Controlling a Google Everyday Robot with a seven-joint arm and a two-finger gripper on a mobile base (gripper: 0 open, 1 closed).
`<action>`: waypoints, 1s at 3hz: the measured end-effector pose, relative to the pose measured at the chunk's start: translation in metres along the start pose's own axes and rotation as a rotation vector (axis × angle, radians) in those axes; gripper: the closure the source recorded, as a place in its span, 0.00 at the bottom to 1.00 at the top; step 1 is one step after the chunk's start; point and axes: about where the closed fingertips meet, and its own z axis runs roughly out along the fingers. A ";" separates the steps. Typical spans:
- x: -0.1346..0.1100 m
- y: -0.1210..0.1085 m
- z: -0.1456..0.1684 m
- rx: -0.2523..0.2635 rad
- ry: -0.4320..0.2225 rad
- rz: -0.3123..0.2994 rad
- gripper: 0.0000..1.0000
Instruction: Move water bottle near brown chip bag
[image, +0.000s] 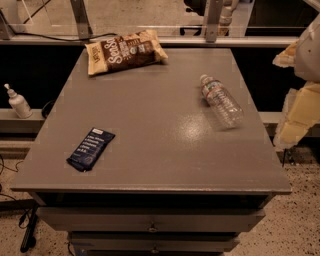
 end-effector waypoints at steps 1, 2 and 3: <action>0.000 0.000 0.000 0.000 0.000 0.000 0.00; -0.014 -0.019 0.012 0.032 -0.023 0.019 0.00; -0.031 -0.055 0.041 0.077 -0.046 0.082 0.00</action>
Offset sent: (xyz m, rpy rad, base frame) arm 0.0622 0.0231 -0.0146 0.0527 -0.0694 -0.0506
